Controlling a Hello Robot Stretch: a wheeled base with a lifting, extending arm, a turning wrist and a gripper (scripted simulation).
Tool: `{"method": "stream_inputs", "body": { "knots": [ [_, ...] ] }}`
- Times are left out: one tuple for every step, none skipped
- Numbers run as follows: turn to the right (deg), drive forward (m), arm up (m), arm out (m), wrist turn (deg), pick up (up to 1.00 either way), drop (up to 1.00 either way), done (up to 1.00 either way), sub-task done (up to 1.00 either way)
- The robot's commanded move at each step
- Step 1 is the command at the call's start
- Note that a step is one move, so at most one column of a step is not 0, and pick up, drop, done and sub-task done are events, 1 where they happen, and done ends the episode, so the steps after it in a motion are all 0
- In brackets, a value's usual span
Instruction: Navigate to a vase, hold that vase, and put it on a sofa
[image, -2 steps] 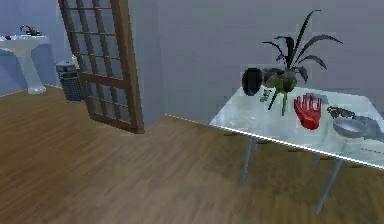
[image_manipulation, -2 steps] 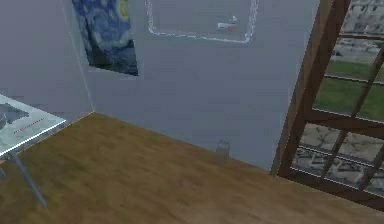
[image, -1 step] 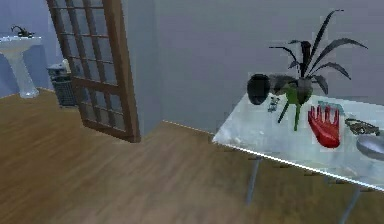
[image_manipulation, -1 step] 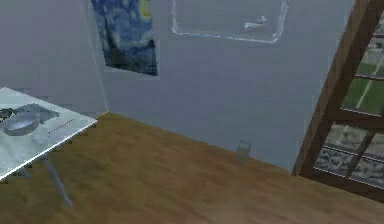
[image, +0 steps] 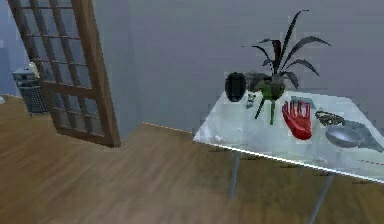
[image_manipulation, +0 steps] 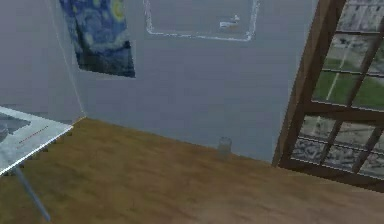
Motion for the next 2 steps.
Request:
{"method": "stream_inputs", "body": {
  "knots": [
    [0.0,0.45,0.0,0.0,0.0,0.0,0.0,0.0,0.0],
    [-45.0,0.0,0.0,0.0,0.0,0.0,0.0,0.0,0.0]
  ]
}}
